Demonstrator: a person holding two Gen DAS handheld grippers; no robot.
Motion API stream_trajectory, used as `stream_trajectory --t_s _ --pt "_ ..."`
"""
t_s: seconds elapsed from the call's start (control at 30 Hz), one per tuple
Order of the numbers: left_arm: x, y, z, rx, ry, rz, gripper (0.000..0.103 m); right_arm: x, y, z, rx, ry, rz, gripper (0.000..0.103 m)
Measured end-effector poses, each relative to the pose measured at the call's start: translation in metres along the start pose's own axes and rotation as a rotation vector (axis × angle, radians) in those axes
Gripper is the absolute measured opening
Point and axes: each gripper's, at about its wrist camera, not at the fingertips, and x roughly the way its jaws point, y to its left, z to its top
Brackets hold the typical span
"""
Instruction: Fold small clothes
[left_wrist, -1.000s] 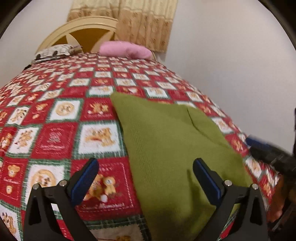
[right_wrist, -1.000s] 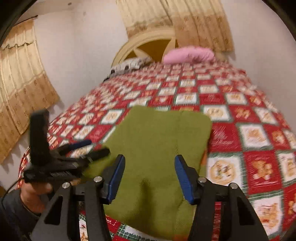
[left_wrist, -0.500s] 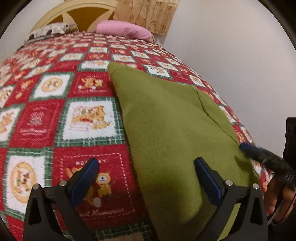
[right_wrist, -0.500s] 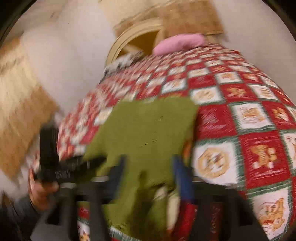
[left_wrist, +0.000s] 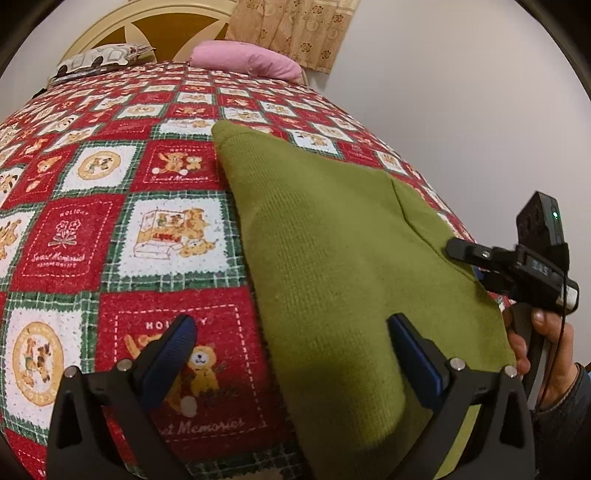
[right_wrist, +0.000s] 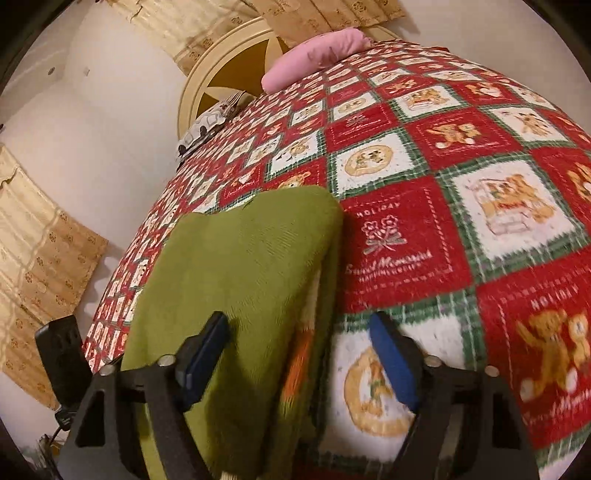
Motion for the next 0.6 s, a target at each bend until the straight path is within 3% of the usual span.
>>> stream_trajectory --t_s 0.07,0.3,0.47,0.6 --pt "0.0 0.0 0.0 0.0 -0.001 -0.002 0.103 0.007 0.0 0.002 0.0 0.016 0.044 0.057" --pt "0.002 0.0 0.001 0.001 0.001 -0.009 0.103 0.018 -0.01 0.004 0.033 0.011 0.098 0.05" --pt "0.005 -0.006 0.003 0.026 0.01 -0.015 0.103 0.016 -0.007 0.001 0.012 -0.003 0.063 0.046" --pt "0.004 -0.01 0.003 0.043 0.013 -0.025 0.095 0.016 -0.005 0.0 -0.001 -0.011 0.047 0.045"
